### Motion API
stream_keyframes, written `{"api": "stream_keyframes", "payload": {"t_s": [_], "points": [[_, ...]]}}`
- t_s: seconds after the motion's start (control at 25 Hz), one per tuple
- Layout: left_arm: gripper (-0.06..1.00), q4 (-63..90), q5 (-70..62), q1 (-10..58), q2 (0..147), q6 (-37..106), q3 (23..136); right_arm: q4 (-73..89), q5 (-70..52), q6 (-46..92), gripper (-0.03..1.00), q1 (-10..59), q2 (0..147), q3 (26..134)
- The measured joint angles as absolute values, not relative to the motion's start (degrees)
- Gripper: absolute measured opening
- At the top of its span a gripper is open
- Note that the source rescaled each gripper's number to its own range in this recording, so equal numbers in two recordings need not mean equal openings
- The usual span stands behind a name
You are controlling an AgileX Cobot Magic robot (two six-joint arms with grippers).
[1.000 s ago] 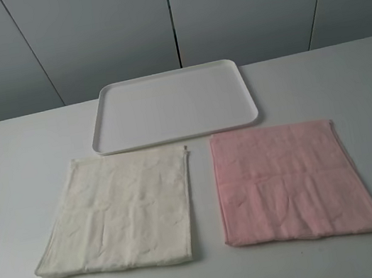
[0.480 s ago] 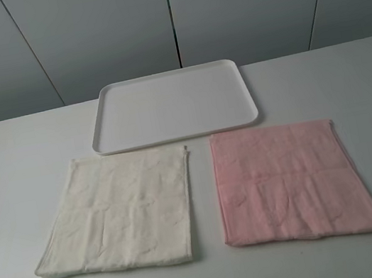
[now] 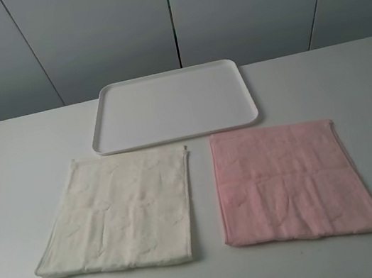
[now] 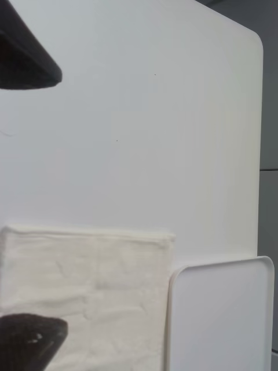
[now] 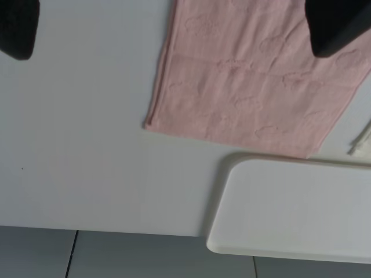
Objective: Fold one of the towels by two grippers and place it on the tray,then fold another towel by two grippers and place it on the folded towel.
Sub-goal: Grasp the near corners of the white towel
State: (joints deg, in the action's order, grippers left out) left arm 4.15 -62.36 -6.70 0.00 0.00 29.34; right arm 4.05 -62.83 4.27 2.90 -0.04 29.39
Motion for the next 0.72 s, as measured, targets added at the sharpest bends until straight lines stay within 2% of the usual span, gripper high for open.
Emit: {"api": "stream_keyframes", "payload": {"t_s": [0.72], "points": [[0.99,4.1,-62.4,-6.7,0.0,0.0,29.3,5.7,-62.8,4.3,1.0,2.9,0.0,29.4]]}}
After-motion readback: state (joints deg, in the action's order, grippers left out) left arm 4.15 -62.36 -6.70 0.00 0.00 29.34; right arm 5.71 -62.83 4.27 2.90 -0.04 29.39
